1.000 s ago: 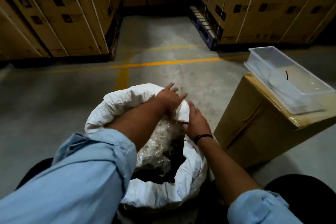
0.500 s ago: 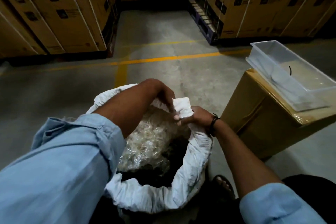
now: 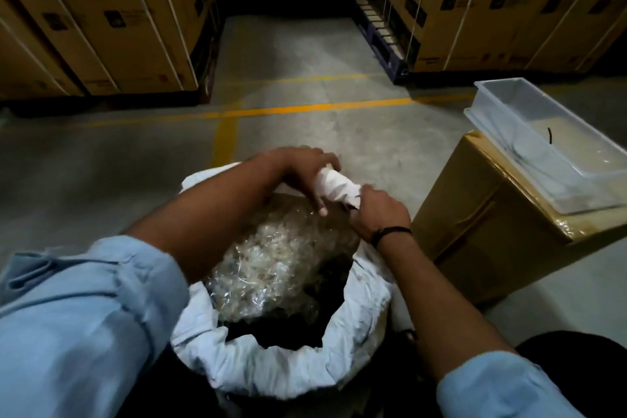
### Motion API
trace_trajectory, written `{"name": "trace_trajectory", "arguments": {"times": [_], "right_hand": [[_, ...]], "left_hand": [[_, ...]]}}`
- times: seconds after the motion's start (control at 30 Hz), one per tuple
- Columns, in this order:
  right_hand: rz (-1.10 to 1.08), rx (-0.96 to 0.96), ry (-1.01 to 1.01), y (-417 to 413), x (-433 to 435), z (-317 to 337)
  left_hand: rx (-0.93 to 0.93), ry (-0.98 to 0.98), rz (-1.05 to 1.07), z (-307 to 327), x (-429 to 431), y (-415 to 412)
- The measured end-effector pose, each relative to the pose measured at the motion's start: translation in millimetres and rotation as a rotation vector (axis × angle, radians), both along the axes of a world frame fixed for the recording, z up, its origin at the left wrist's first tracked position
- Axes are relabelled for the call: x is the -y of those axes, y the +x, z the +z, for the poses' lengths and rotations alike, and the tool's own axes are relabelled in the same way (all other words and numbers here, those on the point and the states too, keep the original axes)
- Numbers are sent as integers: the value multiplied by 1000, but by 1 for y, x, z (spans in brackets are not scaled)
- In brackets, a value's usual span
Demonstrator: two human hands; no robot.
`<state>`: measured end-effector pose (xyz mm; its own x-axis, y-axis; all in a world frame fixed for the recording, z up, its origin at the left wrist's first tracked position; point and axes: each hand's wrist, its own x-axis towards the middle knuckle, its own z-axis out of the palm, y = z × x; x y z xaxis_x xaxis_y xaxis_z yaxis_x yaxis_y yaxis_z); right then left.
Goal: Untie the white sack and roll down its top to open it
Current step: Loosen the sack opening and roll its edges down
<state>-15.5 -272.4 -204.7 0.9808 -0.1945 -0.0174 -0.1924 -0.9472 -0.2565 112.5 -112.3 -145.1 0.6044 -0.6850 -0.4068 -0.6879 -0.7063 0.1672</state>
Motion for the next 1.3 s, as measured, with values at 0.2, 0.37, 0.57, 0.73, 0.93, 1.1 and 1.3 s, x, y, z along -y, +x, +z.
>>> {"name": "trace_trajectory", "arguments": {"times": [0.2, 0.37, 0.57, 0.73, 0.93, 1.1, 1.3], "right_hand": [[-68, -246, 165, 4, 8, 4], [-10, -5, -217, 6, -25, 4], [312, 263, -338, 32, -48, -24], [337, 36, -227, 52, -35, -25], [347, -204, 79, 75, -15, -8], [344, 30, -112, 71, -44, -13], [592, 188, -279, 58, -100, -44]], "left_hand": [[350, 69, 55, -28, -63, -1], [-130, -185, 365, -33, -55, -4], [-583, -227, 494, -24, -56, -1], [-39, -204, 257, -45, -62, -2], [762, -4, 13, -92, -116, -29], [591, -96, 201, -87, -109, -23], [-56, -453, 403, -70, -113, -9]]}}
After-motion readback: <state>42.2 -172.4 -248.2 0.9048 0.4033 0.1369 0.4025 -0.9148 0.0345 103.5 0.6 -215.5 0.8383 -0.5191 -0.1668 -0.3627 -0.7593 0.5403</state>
